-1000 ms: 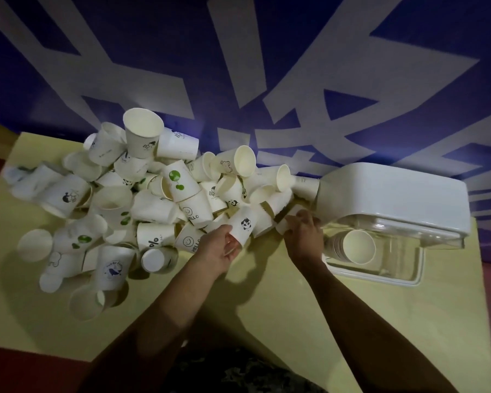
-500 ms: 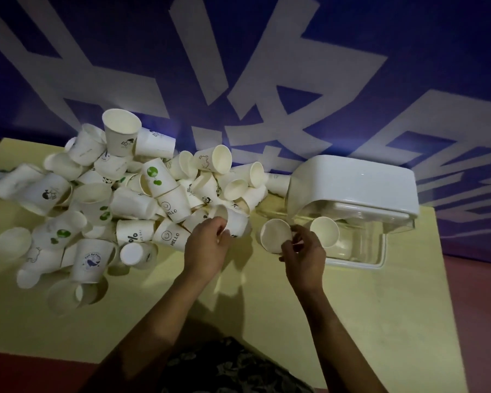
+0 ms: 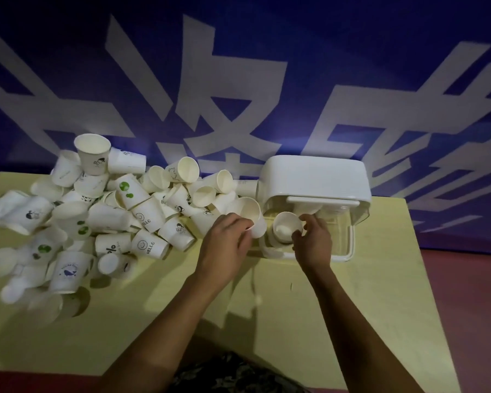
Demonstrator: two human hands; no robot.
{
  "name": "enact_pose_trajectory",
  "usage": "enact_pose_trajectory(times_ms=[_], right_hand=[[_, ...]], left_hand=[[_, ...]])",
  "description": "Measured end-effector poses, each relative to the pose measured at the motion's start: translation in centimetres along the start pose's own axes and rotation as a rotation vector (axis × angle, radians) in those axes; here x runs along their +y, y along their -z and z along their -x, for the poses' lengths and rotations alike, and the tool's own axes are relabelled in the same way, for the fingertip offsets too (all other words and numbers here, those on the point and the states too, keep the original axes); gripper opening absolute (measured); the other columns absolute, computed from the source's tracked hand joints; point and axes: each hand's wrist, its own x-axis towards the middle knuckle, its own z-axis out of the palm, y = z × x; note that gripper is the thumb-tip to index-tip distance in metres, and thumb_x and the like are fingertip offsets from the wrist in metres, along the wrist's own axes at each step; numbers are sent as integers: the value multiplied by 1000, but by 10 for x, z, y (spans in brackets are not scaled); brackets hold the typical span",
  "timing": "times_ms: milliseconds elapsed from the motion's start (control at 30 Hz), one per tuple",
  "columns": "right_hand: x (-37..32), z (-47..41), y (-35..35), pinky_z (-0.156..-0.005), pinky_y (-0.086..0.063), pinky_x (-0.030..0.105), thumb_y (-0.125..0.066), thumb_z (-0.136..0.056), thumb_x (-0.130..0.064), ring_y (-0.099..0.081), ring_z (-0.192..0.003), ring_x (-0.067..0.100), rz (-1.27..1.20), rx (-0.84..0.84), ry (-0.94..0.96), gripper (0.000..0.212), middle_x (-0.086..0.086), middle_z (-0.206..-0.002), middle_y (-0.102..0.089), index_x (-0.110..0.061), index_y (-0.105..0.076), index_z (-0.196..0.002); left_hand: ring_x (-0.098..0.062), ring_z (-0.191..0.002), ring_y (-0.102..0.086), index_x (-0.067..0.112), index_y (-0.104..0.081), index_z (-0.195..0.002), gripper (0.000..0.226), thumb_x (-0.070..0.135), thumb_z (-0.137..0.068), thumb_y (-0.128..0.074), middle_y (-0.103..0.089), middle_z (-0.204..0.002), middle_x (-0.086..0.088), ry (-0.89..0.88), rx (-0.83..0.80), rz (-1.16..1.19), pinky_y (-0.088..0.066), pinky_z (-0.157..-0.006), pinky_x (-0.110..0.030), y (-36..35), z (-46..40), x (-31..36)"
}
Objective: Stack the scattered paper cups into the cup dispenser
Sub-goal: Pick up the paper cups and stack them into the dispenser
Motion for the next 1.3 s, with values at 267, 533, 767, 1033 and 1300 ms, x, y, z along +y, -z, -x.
enact_pose_trajectory(times_ms=[267,533,767,1033,1300], right_hand=[[23,-6,-4,-74,-38,27,-51,-97,-25,-60,-100,28,22,-133,73,37,9,-122,-55,-17,-55,-132],[56,-1,26,-91,-47,34,-55,-96,-19,-64,-97,29,-61,-240,71,35,11,-129,-55,-7,-58,-129],[74,7,44,-82,-51,34,-54,-96,-21,-64,-94,23,-23,-334,99,28,8,-115,-66,-12,-66,-119],[74,15,42,-77,-45,26,-55,-95,-20,-65,-92,18,-8,-388,100,26,4,-112,-70,-14,-67,-116],[58,30,28,-80,-50,32,-57,-93,-19,-67,-89,18,71,-433,161,23,0,-110,-71,-16,-68,-114]], left_hand=[[-15,-92,-56,13,-71,-105,17,18,-93,-60,-62,-96,2,-44,-27,-58,-51,-77,-31,-19,-2,40],[-17,-99,-50,14,-70,-106,20,20,-96,-54,-59,-100,0,-58,-225,-195,-50,-80,-33,-64,-24,59],[-19,-110,-48,19,-66,-119,30,29,-101,-43,-59,-116,2,-11,-440,-269,-40,-95,-30,-108,-45,56],[-25,-109,-52,17,-66,-117,29,23,-101,-43,-60,-115,-5,25,-532,-467,-45,-93,-36,-122,-46,52],[-20,-109,-50,17,-64,-120,29,24,-98,-47,-59,-119,-2,-12,-303,-264,-44,-94,-33,-109,-43,40]])
